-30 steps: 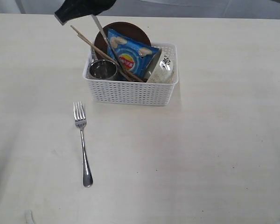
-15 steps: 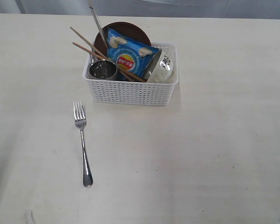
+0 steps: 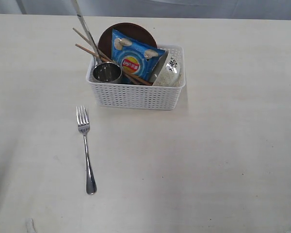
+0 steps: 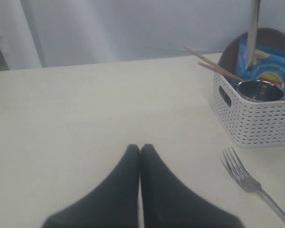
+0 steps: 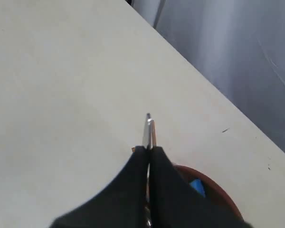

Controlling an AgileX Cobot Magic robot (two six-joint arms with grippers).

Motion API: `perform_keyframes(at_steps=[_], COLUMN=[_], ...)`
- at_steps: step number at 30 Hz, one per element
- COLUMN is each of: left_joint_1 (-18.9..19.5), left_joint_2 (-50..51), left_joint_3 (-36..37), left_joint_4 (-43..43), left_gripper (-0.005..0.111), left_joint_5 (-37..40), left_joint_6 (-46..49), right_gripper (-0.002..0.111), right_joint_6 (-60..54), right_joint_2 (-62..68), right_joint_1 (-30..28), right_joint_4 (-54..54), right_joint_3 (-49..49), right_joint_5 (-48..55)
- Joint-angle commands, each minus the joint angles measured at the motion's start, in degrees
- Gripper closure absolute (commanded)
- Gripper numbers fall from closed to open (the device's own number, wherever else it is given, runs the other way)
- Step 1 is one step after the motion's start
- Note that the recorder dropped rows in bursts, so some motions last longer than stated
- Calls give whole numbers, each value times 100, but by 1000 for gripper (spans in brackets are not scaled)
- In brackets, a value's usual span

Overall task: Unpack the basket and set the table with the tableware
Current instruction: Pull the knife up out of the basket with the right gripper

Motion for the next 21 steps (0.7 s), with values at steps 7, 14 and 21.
perform_keyframes(at_steps=[7, 14, 21], left_joint_1=[-33, -33, -33], left_joint_2=[-13, -13, -13], left_joint_3=[14, 14, 14], left_joint_4=[-13, -13, -13], left_gripper=[107, 107, 107], left_joint_5=[-48, -48, -48], left_joint_6=[-25, -25, -25], right_gripper=[109, 109, 109], right_joint_6=[419, 771, 768], right_joint_2=[-257, -257, -209], right_joint_1=[621, 800, 871], right_joint_4=[-28, 715, 1666], right_joint_3=[-1, -1, 189], right_joint_5=[473, 1158, 1336])
